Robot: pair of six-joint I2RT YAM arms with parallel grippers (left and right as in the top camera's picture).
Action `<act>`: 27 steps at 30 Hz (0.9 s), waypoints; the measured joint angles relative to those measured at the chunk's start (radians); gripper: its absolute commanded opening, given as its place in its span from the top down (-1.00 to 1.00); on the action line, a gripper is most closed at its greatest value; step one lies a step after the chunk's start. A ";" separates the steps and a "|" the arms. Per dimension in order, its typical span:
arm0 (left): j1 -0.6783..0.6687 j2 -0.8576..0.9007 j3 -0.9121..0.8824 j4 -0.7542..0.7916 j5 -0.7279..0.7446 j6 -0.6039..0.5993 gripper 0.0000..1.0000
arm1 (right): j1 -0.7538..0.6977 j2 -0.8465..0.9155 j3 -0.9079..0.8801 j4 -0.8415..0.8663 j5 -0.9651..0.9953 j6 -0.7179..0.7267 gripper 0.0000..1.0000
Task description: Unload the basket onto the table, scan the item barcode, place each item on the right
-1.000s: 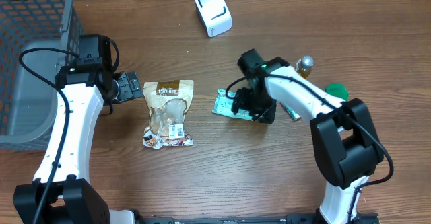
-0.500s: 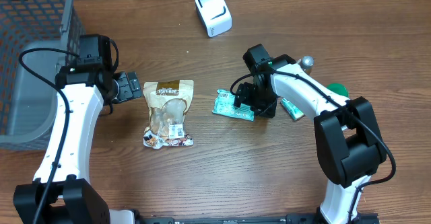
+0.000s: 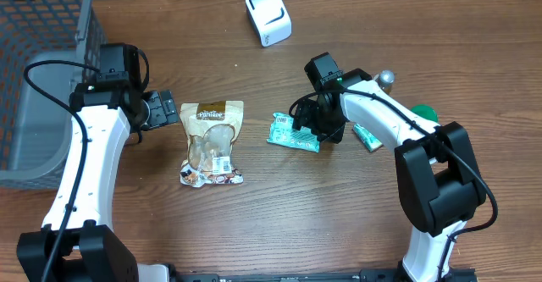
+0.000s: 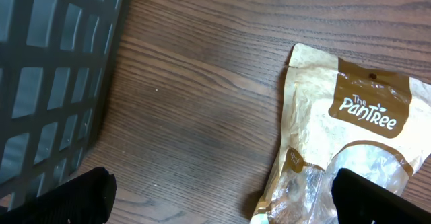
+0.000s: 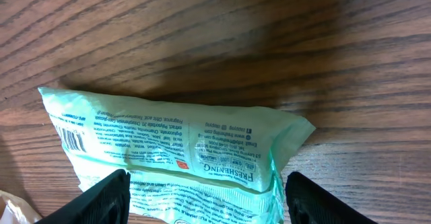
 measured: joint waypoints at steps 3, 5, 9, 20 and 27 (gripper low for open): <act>0.000 0.000 0.000 0.000 0.000 0.000 -0.99 | 0.000 0.001 0.000 0.001 0.000 0.000 -0.37; 0.000 0.000 0.000 0.000 0.000 0.000 -0.99 | 0.000 0.005 0.000 0.001 0.000 -0.003 -0.24; 0.000 0.000 0.000 0.000 0.000 0.000 -0.99 | 0.000 0.016 0.000 0.001 0.001 0.000 -0.19; 0.000 0.000 0.000 0.000 0.000 0.000 -0.99 | 0.000 0.021 0.000 0.012 0.000 0.000 -0.14; 0.000 0.000 0.000 0.000 0.000 0.000 -0.99 | 0.000 0.021 -0.033 0.082 -0.007 0.001 0.01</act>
